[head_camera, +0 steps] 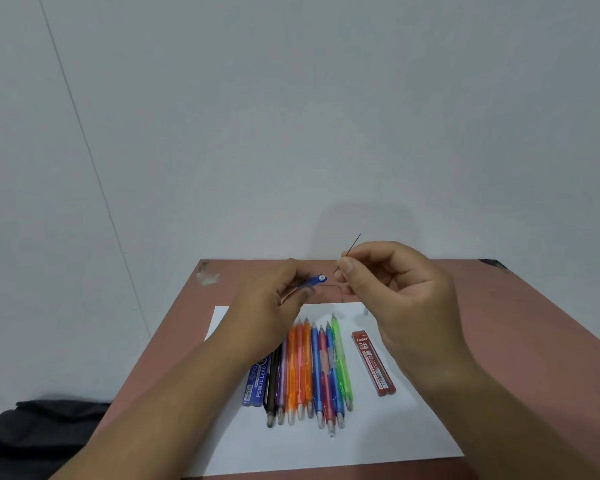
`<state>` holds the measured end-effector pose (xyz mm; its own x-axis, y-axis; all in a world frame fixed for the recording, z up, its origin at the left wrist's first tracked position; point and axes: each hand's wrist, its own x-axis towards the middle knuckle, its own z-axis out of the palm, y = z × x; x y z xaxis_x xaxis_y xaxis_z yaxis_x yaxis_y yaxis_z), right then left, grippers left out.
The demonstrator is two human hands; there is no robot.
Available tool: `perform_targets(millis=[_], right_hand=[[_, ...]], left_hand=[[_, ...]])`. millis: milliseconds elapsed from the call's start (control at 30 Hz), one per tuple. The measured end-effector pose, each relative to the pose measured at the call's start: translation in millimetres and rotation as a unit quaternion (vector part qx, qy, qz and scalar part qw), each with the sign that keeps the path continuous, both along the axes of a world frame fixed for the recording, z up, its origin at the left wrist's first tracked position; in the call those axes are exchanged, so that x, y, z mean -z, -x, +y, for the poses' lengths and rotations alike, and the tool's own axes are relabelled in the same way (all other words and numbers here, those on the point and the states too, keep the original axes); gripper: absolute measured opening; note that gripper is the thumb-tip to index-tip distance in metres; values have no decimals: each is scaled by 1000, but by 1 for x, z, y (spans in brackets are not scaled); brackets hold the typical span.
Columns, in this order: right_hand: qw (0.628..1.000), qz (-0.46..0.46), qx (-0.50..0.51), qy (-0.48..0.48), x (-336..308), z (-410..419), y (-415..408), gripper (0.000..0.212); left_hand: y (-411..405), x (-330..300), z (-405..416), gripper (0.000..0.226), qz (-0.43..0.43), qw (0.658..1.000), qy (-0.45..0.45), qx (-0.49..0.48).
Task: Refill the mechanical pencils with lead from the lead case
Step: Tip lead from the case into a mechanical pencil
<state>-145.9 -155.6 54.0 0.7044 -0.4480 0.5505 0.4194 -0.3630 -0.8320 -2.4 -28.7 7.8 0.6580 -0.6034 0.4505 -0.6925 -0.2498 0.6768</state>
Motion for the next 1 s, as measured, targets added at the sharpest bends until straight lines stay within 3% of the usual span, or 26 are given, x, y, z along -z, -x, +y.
perform_targets(millis=[667, 1000], right_hand=[[999, 13, -3, -42, 5, -2, -7, 5], [1000, 18, 5, -8, 5, -4, -8, 5]], left_hand=[[7, -4, -2, 29, -38, 998, 5, 45], [5, -1, -3, 18, -22, 999, 3, 47]])
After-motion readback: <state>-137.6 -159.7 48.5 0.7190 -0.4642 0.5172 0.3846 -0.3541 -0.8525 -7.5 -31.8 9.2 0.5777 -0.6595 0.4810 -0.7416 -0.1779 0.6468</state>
